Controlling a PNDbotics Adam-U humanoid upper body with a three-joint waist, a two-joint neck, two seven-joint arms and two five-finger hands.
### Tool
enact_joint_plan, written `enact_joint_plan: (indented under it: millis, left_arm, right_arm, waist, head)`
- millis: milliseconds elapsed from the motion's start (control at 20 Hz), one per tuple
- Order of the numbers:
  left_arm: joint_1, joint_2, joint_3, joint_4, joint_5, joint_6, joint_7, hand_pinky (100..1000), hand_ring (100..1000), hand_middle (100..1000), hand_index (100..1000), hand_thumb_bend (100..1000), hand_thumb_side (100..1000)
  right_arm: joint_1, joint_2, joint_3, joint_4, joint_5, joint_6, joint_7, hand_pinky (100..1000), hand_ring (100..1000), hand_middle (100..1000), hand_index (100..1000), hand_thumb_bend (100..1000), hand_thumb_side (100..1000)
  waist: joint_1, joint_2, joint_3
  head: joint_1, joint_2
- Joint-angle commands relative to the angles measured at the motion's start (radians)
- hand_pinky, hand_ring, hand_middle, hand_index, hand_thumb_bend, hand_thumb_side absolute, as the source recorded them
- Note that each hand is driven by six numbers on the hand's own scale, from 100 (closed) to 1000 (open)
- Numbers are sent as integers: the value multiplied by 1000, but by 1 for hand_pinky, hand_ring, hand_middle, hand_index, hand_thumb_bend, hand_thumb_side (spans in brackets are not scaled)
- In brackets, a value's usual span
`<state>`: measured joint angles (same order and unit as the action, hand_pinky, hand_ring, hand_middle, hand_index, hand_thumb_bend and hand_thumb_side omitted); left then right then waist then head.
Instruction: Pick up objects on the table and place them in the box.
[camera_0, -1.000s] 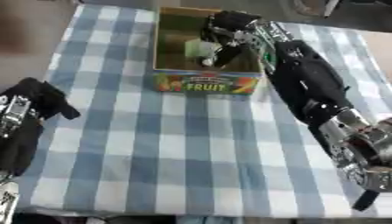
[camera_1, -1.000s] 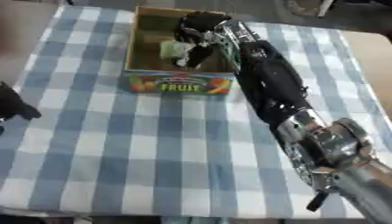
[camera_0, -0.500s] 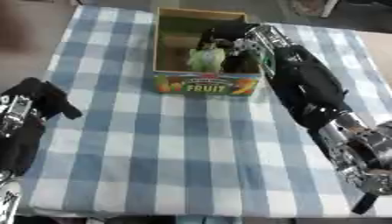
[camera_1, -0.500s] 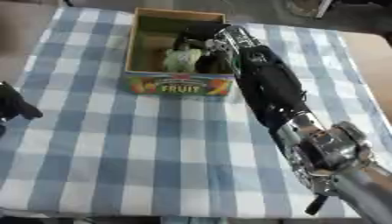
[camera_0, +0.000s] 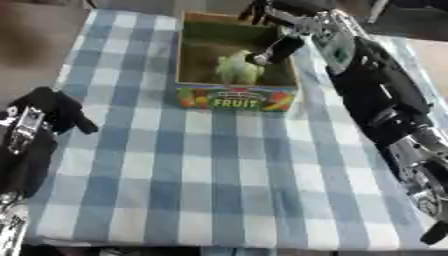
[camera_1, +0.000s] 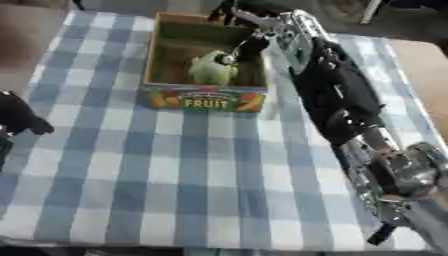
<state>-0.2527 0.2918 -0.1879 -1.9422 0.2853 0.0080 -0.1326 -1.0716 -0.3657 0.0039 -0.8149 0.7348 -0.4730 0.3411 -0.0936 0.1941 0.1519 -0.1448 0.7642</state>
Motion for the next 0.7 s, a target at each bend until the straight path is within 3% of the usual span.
enact_joint_plan:
  millis: [50,450,700]
  left_arm:
    - [-53,28,-10,-46,23,-1,-17,528,439,441,588,100,602]
    - [-267,38,-42,-58,95,-65,-99,578,487,498,718,100,532]
    - [-414,23,-44,-58,168,-128,-142,618,536,556,790,100,572]
  right_arm:
    - [2,-66,-12,-65,-113,28,-35,670,690,752,845,420,179]
    - [78,-143,-35,-117,-283,109,-141,600,604,671,815,419,120]
    - [118,-173,-38,-130,-367,152,-183,582,586,651,802,384,114]
  waist:
    - [8,-21,-3]
    - [9,-34,5]
    - [7,-46,4]
  head:
    - [17,6]
    - [48,6]
    - [71,6]
